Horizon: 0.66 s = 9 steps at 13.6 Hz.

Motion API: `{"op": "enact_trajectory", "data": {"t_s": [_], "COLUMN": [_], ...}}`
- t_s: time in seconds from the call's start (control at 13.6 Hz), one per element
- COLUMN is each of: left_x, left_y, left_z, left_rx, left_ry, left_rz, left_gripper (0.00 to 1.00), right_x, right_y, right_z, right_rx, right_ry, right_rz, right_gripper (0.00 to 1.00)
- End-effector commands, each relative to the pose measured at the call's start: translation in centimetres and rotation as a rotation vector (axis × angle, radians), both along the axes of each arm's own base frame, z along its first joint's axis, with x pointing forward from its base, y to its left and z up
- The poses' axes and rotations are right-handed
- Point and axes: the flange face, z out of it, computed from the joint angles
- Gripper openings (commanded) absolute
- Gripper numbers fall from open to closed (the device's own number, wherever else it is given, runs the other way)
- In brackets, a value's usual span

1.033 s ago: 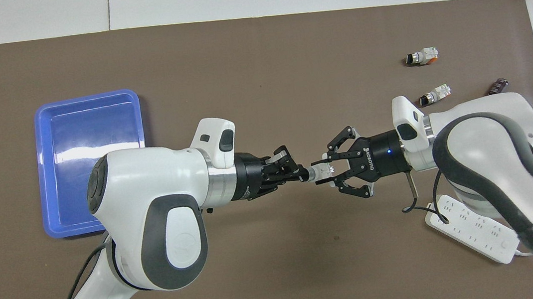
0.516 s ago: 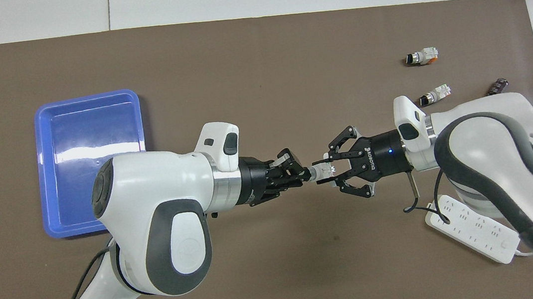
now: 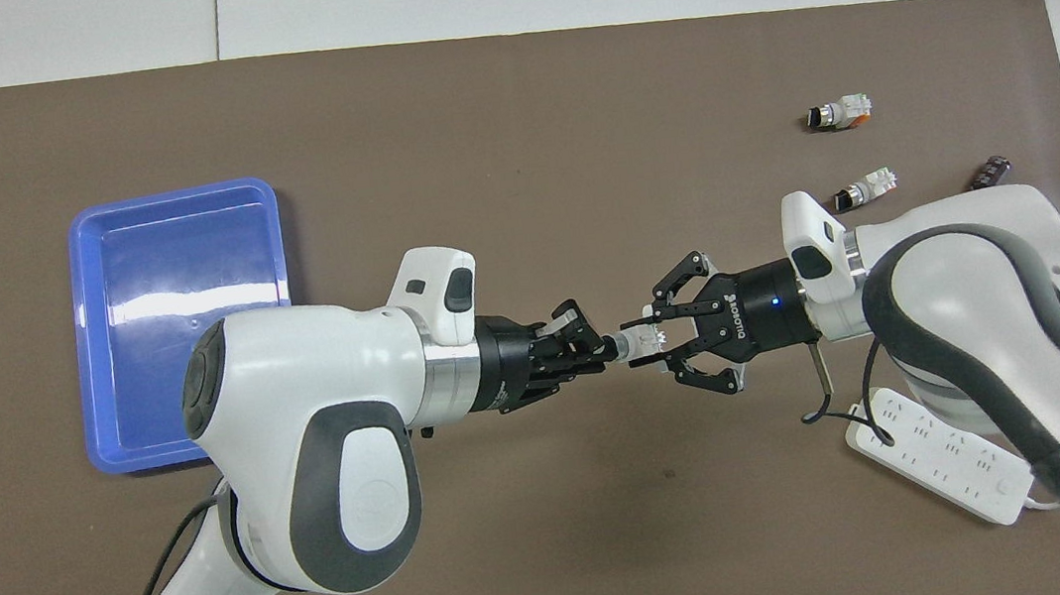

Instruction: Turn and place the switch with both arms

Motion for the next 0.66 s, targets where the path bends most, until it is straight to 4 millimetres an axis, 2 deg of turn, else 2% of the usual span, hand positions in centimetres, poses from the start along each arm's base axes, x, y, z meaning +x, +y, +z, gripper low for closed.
{"op": "enact_trajectory", "data": {"t_s": [0.0, 0.3, 0.59], "left_x": [-1.45, -1.35, -0.88], "left_y": [-0.29, -0.34, 0.03], "left_z": [-0.01, -0.07, -0.11], "left_rx": [-0.005, -0.002, -0.004], "left_ry": [0.02, -0.003, -0.065], "left_rz": [0.002, -0.008, -0.042], "left_gripper": [0.14, 0.0, 0.0], "right_x": [-0.28, -0.27, -0.23], "right_y": [0.06, 0.04, -0.06], "right_z": [0.9, 0.89, 0.89], "right_rx": [0.013, 0.011, 0.01], "right_ry": [0.009, 0.006, 0.004], "right_rz": [-0.027, -0.027, -0.028], "right_gripper": [0.0, 0.0, 0.0]}}
